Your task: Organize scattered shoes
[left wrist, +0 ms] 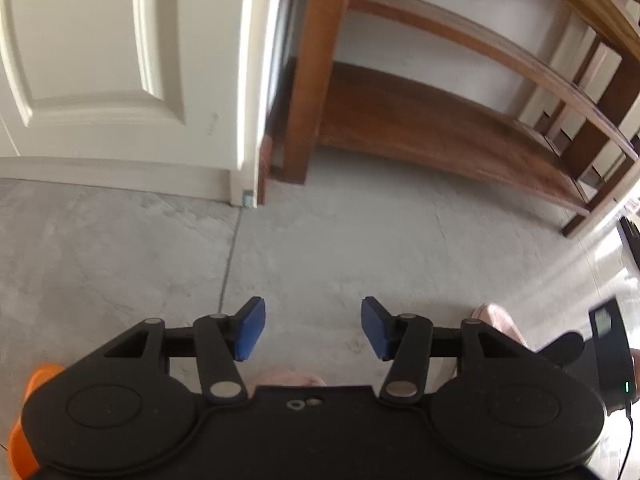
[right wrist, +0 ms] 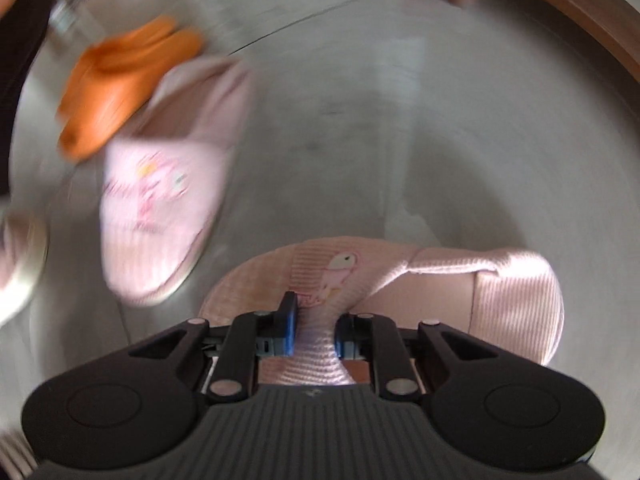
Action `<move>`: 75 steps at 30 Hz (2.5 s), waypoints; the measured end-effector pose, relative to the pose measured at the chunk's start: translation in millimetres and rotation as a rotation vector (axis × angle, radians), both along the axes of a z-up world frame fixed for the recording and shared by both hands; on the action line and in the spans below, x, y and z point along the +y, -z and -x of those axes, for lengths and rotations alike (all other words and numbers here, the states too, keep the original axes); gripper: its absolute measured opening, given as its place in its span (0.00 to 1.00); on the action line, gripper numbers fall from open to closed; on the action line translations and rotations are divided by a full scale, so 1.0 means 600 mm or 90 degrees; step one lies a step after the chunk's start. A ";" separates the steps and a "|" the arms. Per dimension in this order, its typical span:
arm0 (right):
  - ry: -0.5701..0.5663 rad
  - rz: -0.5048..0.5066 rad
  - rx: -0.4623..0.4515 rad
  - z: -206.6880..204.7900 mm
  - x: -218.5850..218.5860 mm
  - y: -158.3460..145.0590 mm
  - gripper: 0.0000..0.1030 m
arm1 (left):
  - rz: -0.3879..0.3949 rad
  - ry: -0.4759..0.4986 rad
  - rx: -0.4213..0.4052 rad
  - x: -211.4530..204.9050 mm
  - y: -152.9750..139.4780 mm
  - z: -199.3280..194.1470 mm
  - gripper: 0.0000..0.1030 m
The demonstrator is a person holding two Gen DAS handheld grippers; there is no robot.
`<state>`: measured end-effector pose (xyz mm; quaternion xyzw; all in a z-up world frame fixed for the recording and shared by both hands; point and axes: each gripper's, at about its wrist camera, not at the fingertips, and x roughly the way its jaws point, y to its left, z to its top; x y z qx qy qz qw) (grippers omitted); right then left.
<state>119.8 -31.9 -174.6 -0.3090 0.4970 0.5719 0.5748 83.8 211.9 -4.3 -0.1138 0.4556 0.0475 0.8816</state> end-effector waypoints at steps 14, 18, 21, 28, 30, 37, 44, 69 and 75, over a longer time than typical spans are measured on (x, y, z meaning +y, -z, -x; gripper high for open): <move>-0.091 -0.124 0.018 0.019 0.061 -0.143 0.50 | -0.010 0.010 -0.022 0.008 -0.024 0.007 0.58; -0.296 -0.114 -0.006 0.083 0.159 -0.139 0.51 | -0.054 0.060 -0.002 -0.010 -0.016 0.010 0.58; -0.368 -0.105 -0.005 0.104 0.196 -0.125 0.51 | -0.061 0.065 0.012 -0.009 -0.009 0.016 0.58; -0.465 -0.033 0.042 0.117 0.268 -0.052 0.50 | -0.060 0.027 0.014 0.021 -0.012 0.026 0.58; -0.483 0.001 0.072 0.122 0.284 -0.030 0.36 | -0.062 0.016 0.016 0.027 -0.012 0.029 0.58; -0.377 -0.042 0.131 0.095 0.250 -0.034 0.14 | -0.049 -0.008 -0.001 0.041 -0.021 0.020 0.59; -0.125 -0.149 0.225 0.045 0.157 -0.050 0.12 | -0.052 0.021 -0.027 0.017 -0.017 -0.011 0.59; 0.060 0.012 0.083 -0.036 -0.217 -0.156 0.12 | -0.002 0.219 -0.045 -0.166 0.026 -0.089 0.61; -0.017 0.047 0.070 -0.043 -0.174 -0.069 0.16 | -0.090 0.314 -0.035 -0.218 0.041 -0.067 0.62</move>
